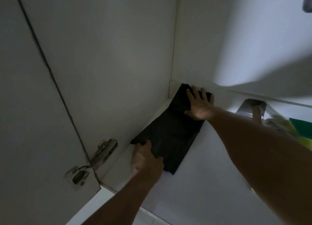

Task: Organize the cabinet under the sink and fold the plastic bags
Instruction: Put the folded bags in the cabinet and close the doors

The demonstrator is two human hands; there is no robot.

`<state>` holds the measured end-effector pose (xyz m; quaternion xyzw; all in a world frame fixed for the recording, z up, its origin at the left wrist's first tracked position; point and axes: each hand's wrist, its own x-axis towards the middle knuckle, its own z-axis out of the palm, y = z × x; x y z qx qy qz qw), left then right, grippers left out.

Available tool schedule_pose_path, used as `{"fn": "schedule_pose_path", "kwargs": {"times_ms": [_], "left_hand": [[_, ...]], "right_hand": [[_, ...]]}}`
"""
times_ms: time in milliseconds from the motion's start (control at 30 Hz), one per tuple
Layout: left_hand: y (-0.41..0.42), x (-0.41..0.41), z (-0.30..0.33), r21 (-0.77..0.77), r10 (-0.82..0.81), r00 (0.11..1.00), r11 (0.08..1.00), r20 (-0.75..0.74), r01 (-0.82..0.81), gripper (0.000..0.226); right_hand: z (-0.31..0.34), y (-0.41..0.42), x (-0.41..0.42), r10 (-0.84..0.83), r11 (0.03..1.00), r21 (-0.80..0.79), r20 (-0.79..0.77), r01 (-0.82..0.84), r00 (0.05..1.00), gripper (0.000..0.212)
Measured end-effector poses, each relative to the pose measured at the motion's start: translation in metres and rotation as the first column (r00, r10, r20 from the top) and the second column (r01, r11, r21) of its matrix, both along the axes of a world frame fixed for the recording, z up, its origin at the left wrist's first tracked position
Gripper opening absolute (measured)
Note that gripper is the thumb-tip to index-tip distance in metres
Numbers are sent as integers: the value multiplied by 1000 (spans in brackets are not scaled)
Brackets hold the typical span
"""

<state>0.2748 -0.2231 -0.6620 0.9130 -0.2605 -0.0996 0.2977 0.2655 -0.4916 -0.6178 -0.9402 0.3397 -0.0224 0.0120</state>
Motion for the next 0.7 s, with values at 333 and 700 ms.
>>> {"fn": "schedule_pose_path", "kwargs": {"times_ms": [333,700], "left_hand": [[-3,3,-24,247,-275,903,949,332,198,100],[-15,11,-30,328,-235,944,932,233,151,125]], "right_hand": [[-56,6,6,-270,915,370,266,160,925,76],[-63,8,28,-142,960,274,312,54,939,58]]}}
